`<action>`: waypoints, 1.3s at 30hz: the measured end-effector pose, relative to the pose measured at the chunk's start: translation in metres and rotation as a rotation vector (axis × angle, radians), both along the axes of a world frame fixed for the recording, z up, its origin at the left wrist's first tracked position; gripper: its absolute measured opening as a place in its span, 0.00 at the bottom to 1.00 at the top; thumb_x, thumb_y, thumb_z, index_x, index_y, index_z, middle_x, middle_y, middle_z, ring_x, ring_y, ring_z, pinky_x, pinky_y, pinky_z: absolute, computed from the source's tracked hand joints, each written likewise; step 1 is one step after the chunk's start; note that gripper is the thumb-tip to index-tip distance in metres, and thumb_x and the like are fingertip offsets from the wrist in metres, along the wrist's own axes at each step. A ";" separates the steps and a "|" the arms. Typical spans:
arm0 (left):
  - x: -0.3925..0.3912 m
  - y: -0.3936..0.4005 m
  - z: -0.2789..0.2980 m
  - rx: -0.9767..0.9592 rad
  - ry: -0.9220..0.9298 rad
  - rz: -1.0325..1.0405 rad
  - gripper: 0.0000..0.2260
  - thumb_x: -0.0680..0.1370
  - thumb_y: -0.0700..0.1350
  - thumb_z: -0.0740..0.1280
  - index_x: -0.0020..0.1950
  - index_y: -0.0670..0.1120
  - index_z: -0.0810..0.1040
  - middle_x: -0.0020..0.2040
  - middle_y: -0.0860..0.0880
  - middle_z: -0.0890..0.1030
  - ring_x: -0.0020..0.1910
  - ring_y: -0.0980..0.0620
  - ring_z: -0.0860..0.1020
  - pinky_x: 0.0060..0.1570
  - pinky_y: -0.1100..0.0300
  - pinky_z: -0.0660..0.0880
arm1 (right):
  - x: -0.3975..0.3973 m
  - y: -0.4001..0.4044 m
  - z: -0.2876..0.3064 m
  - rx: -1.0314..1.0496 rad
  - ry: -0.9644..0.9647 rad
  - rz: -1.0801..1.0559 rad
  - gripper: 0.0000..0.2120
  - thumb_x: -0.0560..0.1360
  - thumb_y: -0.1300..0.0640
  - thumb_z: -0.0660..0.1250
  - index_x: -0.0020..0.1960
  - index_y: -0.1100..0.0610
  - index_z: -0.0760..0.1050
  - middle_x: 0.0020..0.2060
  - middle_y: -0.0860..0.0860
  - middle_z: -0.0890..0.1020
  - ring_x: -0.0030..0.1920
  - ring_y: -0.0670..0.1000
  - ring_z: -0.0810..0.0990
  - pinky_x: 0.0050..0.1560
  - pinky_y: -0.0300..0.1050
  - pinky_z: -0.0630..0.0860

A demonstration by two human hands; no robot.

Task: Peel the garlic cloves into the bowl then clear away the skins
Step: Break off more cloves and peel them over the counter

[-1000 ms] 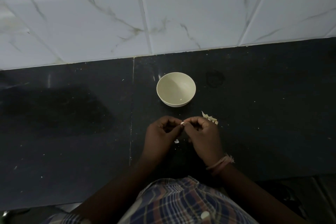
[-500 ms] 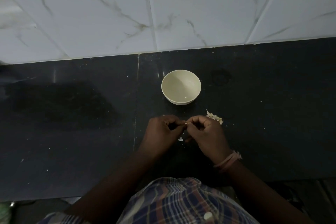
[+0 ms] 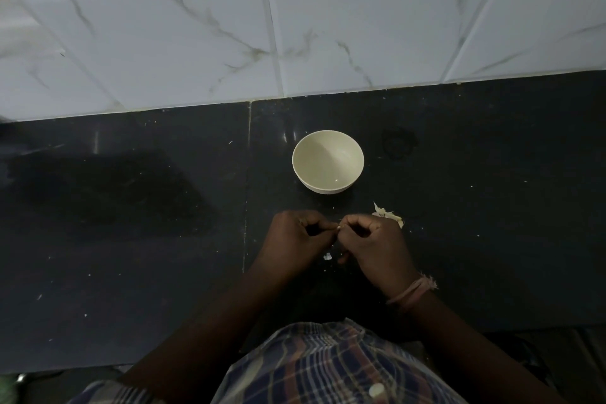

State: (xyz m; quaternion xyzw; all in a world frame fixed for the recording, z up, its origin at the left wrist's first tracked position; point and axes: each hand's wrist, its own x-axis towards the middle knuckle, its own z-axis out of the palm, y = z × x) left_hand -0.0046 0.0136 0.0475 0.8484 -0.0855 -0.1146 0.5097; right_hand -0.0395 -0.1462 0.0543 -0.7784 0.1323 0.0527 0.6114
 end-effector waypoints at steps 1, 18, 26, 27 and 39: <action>0.001 0.002 0.000 -0.005 0.010 -0.009 0.06 0.73 0.39 0.76 0.45 0.50 0.89 0.38 0.55 0.86 0.38 0.57 0.85 0.40 0.54 0.81 | 0.000 0.001 0.001 0.005 0.009 -0.004 0.08 0.76 0.64 0.69 0.39 0.59 0.82 0.30 0.53 0.83 0.29 0.56 0.84 0.33 0.45 0.76; -0.022 -0.024 -0.008 -0.709 0.397 0.270 0.06 0.78 0.31 0.68 0.48 0.40 0.81 0.43 0.44 0.85 0.43 0.50 0.83 0.46 0.59 0.80 | 0.002 0.001 0.002 0.320 0.145 -0.155 0.07 0.78 0.64 0.66 0.42 0.63 0.79 0.23 0.50 0.74 0.23 0.48 0.67 0.23 0.41 0.64; -0.030 -0.038 -0.015 -1.055 0.631 0.480 0.07 0.79 0.36 0.66 0.56 0.40 0.78 0.48 0.42 0.85 0.45 0.50 0.84 0.45 0.60 0.82 | -0.007 -0.020 -0.019 0.257 0.308 -0.148 0.08 0.80 0.60 0.64 0.45 0.63 0.78 0.30 0.54 0.74 0.27 0.50 0.72 0.29 0.46 0.71; -0.031 -0.037 -0.016 -1.045 0.653 0.490 0.07 0.80 0.36 0.66 0.57 0.40 0.78 0.49 0.42 0.85 0.46 0.51 0.84 0.45 0.60 0.82 | -0.007 -0.020 -0.020 0.210 0.279 -0.146 0.08 0.80 0.60 0.64 0.46 0.63 0.78 0.30 0.54 0.75 0.27 0.51 0.72 0.30 0.47 0.72; -0.028 -0.029 -0.023 -0.778 0.600 0.481 0.07 0.80 0.37 0.67 0.55 0.40 0.85 0.46 0.41 0.85 0.43 0.50 0.83 0.48 0.58 0.81 | -0.002 -0.006 -0.038 -0.126 0.014 -0.085 0.05 0.78 0.54 0.70 0.45 0.53 0.79 0.37 0.48 0.83 0.38 0.49 0.83 0.45 0.57 0.81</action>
